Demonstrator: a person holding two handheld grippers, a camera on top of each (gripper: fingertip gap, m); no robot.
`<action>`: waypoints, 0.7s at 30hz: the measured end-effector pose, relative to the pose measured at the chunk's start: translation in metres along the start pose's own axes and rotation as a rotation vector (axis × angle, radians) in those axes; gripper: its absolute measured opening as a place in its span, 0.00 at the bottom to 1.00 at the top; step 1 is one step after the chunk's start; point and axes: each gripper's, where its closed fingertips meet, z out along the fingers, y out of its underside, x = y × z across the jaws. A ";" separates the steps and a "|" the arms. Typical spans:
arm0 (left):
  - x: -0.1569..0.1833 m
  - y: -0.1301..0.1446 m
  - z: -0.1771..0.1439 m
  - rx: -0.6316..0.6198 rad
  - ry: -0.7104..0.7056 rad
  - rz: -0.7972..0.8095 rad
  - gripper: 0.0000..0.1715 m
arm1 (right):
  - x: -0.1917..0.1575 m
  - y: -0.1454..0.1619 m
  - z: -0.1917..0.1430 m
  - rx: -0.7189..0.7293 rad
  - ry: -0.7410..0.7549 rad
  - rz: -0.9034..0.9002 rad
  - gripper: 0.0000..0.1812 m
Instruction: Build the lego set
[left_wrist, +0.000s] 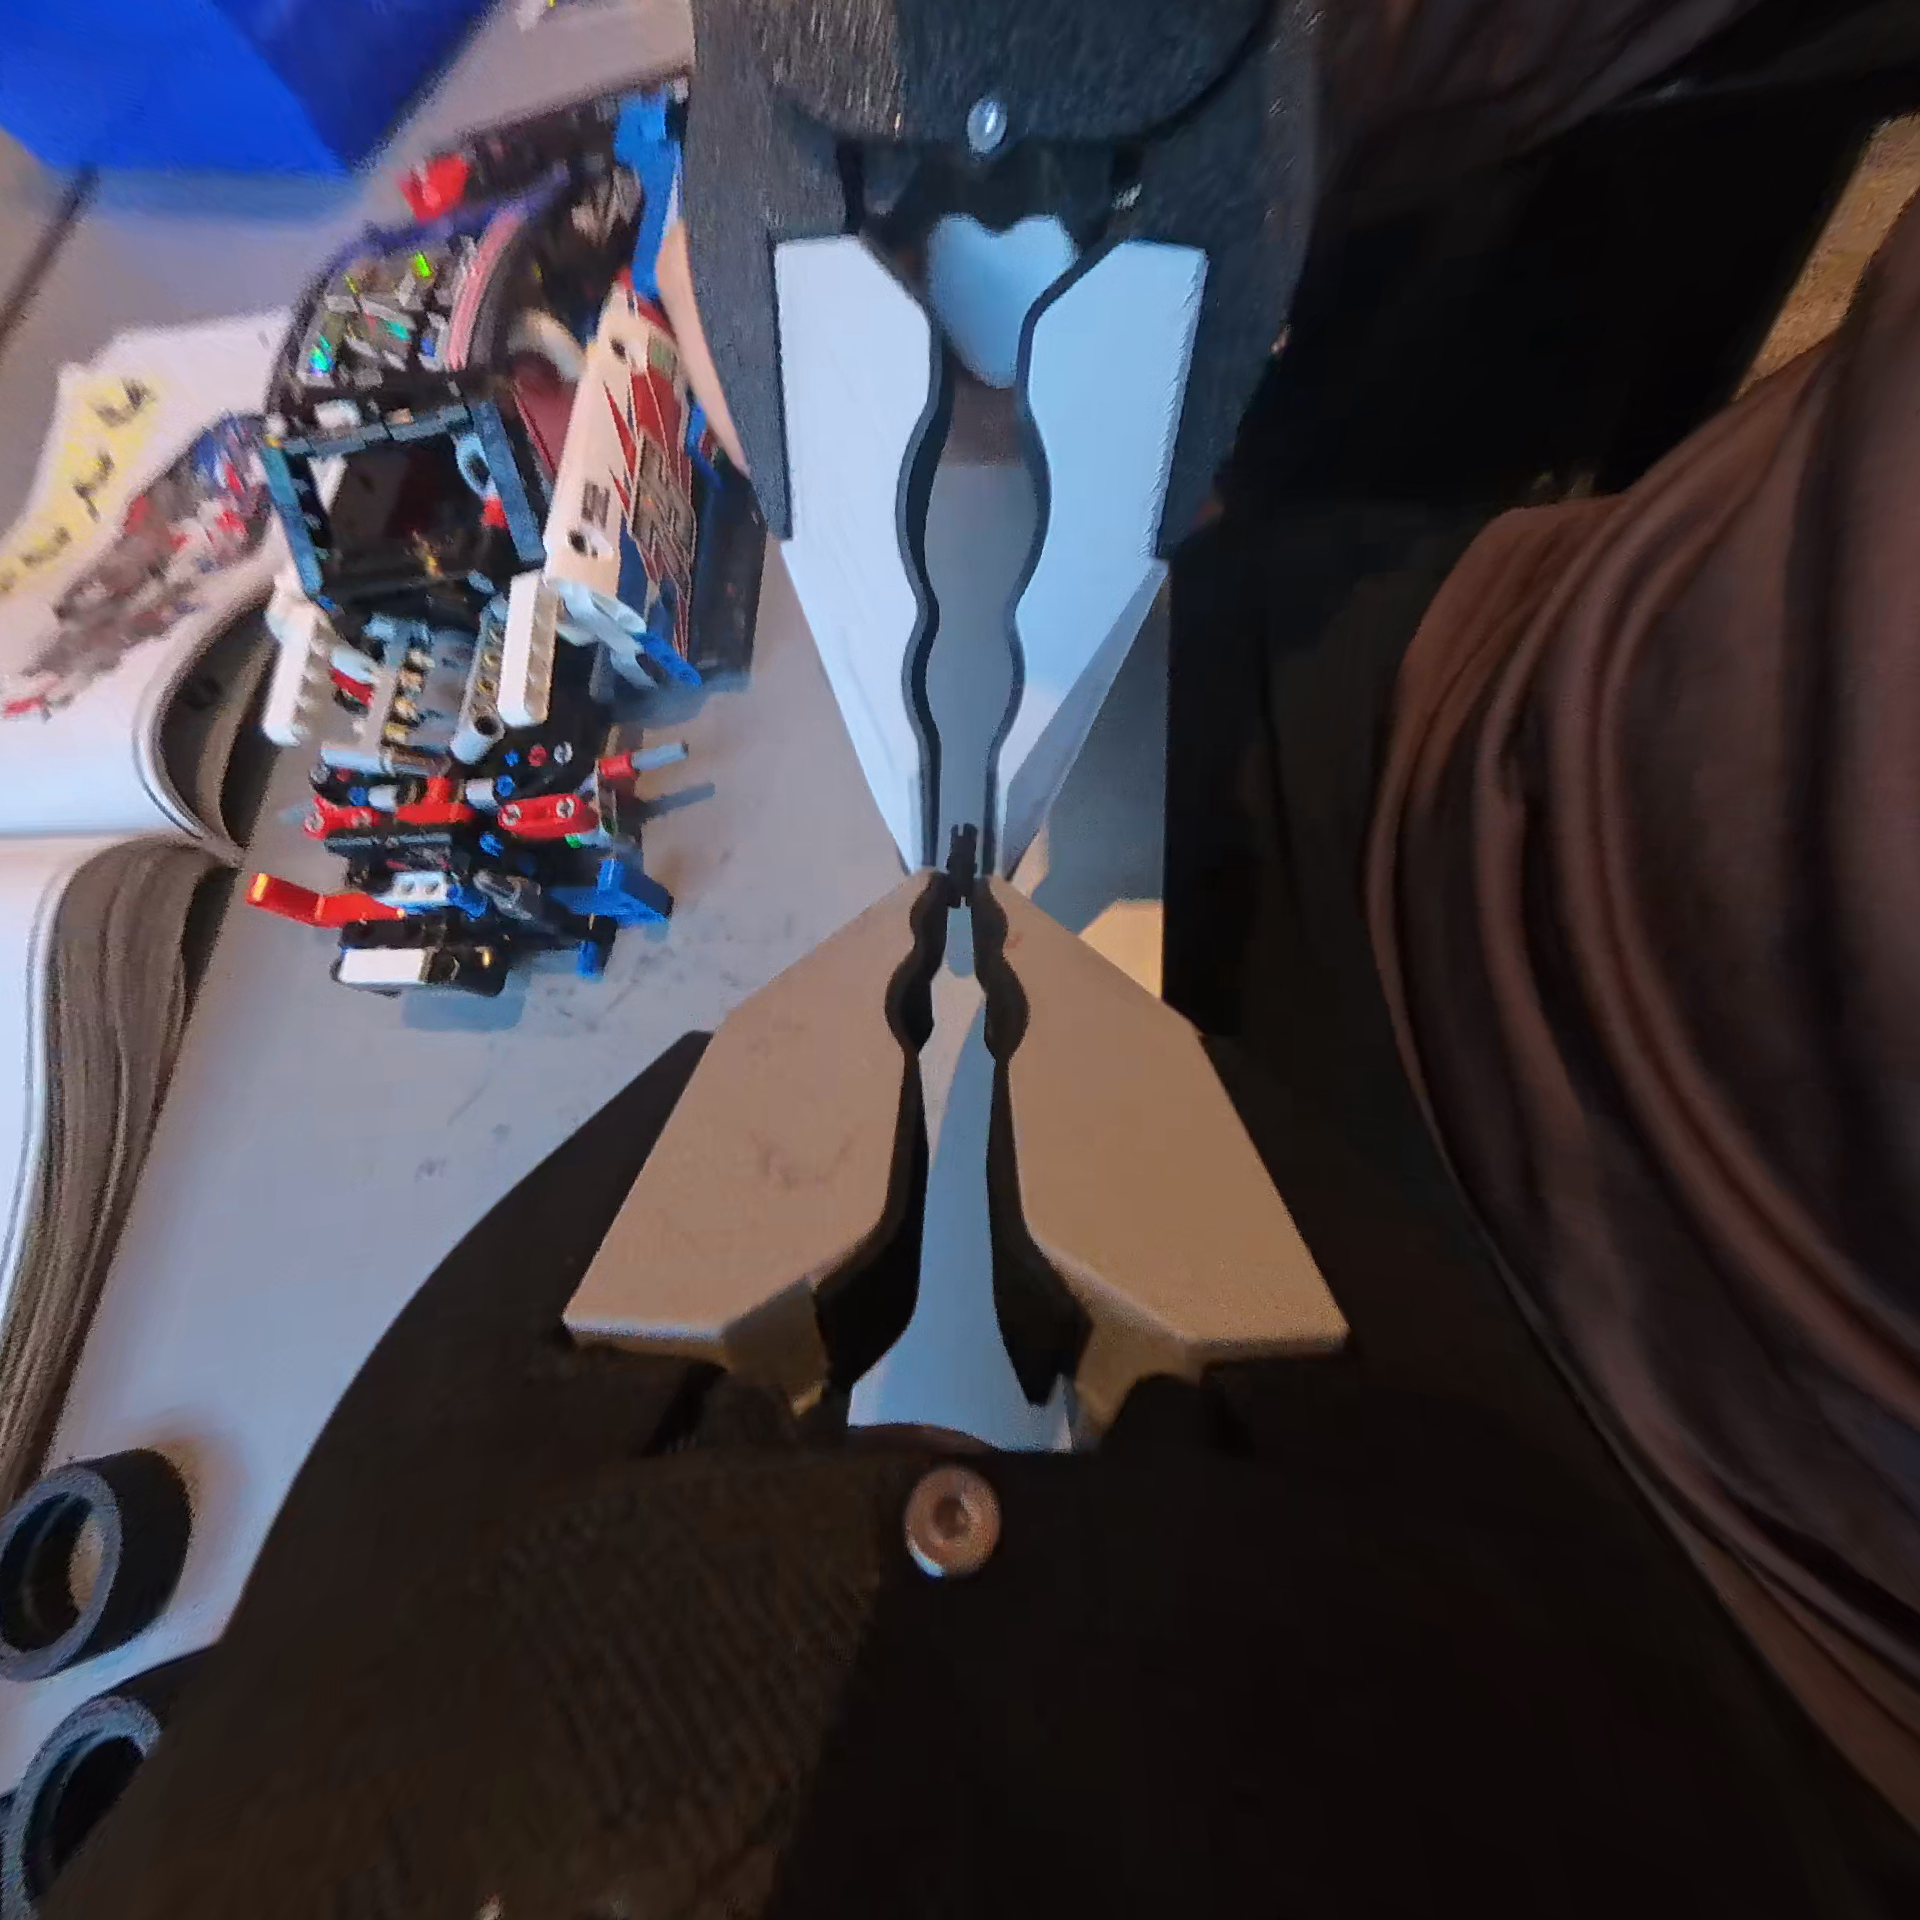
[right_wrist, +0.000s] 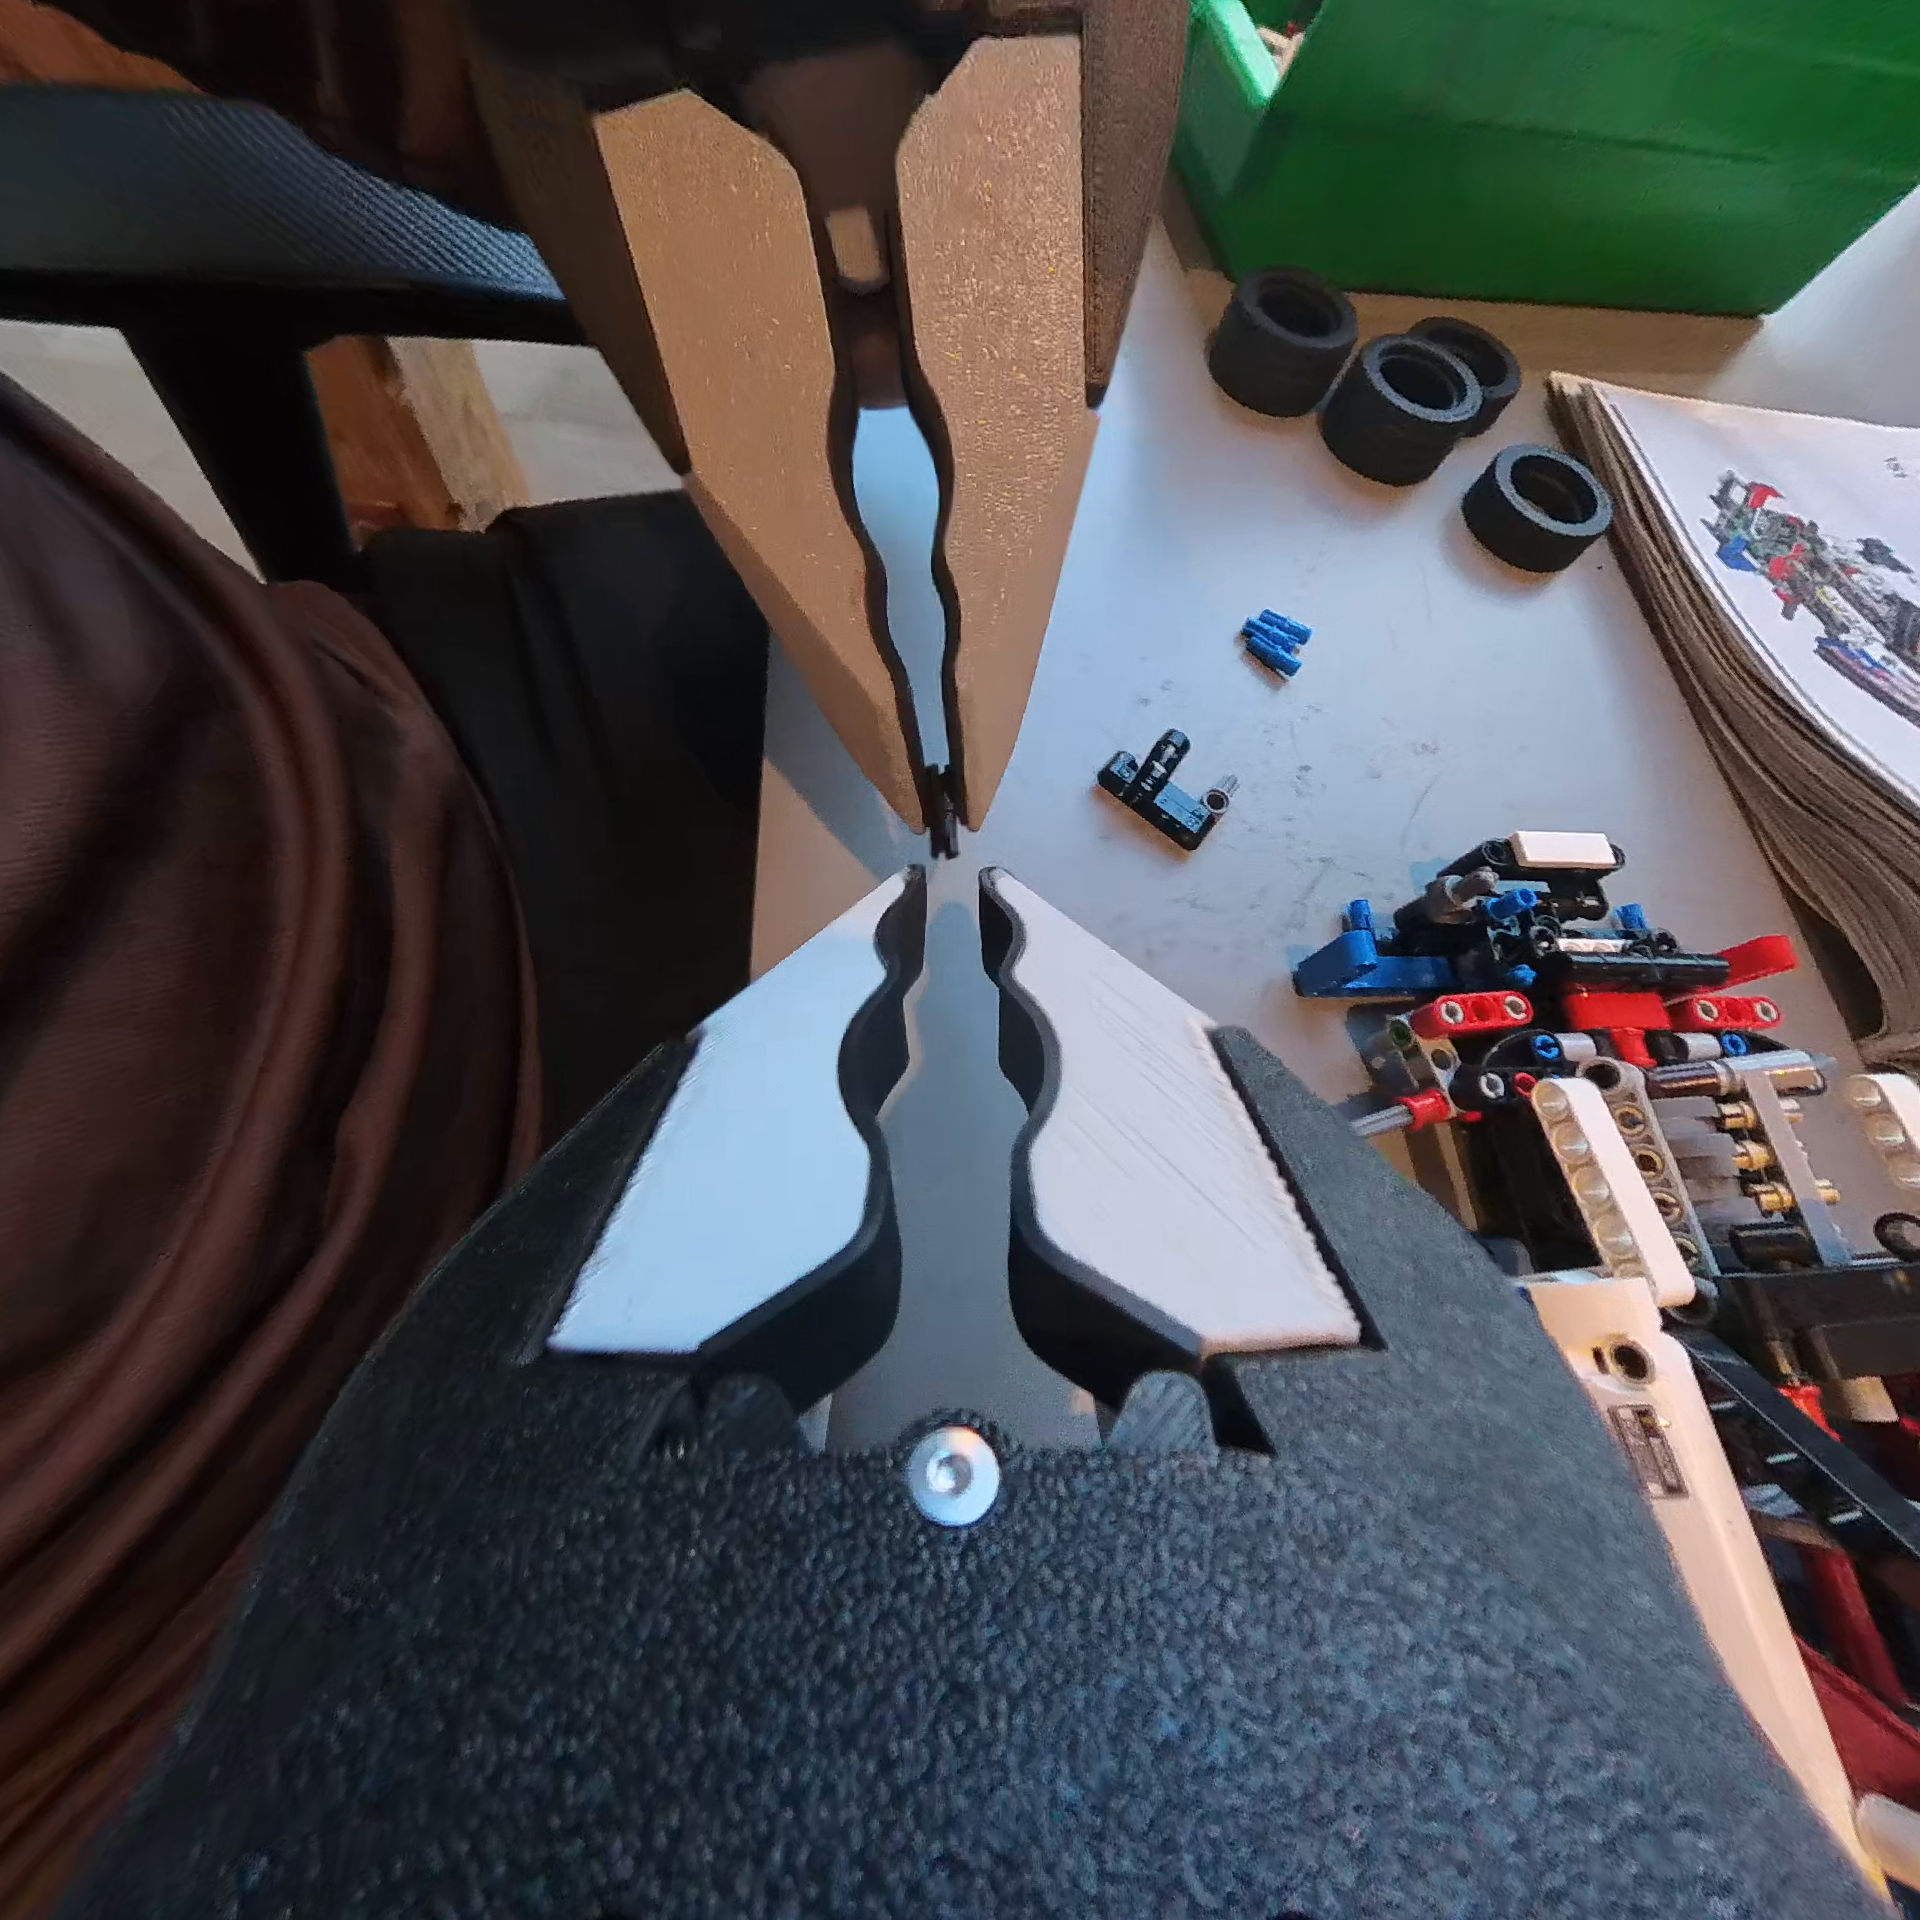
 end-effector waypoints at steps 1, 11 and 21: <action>-0.001 -0.001 -0.002 0.016 -0.012 0.015 0.01 | -0.002 -0.002 -0.001 0.013 -0.004 -0.010 0.05; -0.004 0.004 -0.004 0.045 -0.071 0.135 0.01 | -0.004 -0.020 -0.009 0.114 -0.002 -0.020 0.04; -0.002 -0.002 -0.003 0.059 -0.098 0.198 0.01 | 0.000 -0.019 -0.012 0.099 0.026 -0.039 0.03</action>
